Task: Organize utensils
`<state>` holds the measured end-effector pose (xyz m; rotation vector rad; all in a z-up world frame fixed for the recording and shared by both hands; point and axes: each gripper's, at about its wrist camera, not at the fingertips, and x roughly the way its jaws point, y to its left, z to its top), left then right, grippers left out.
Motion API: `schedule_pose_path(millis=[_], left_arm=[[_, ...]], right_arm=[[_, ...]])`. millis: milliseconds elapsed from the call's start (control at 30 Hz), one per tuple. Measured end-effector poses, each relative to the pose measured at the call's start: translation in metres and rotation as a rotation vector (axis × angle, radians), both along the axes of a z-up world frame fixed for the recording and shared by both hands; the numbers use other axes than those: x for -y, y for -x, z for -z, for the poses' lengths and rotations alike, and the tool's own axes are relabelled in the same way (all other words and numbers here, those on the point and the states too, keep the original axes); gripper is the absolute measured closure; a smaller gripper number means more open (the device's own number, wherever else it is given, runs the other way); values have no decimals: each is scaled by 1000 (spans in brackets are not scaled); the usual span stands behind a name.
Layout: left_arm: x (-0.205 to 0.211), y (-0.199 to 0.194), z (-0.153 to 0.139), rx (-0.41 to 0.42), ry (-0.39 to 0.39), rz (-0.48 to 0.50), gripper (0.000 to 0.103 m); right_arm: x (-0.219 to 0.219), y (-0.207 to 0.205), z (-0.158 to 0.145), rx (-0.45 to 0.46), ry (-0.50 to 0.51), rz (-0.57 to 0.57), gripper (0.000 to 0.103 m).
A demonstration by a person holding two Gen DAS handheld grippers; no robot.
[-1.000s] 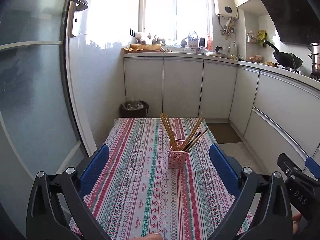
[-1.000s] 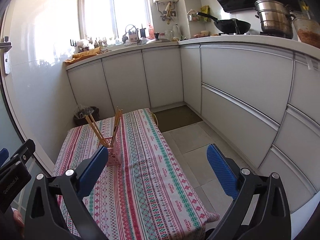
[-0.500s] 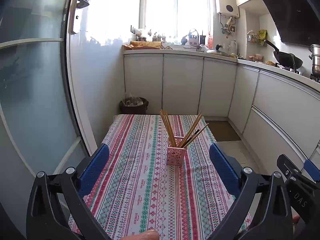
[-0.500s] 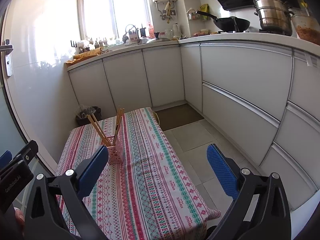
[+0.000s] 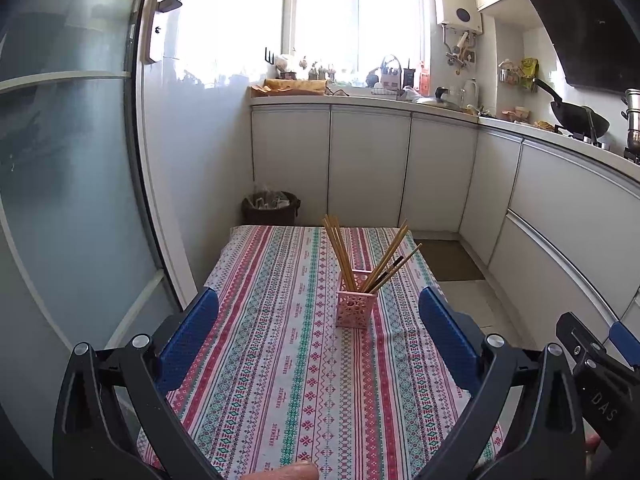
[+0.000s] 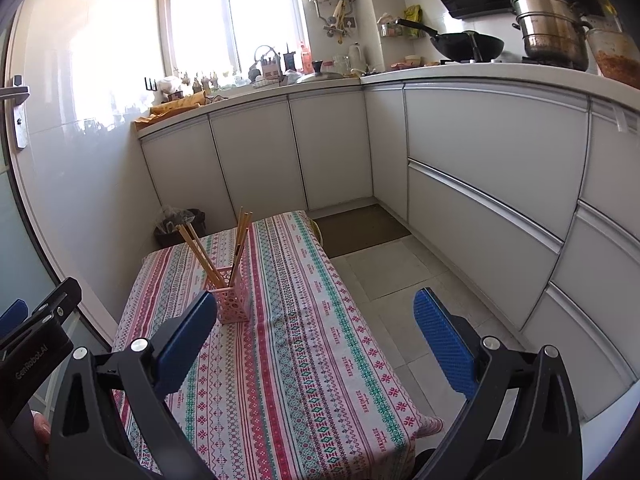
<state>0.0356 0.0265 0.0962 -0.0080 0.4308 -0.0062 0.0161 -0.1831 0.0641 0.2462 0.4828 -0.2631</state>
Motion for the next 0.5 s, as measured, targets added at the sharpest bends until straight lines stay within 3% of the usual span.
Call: schedule_pose_path(millis=[500], left_arm=[[0, -1, 1, -16, -7, -3, 7]], right_arm=[[2, -4, 1, -14, -13, -5, 7]])
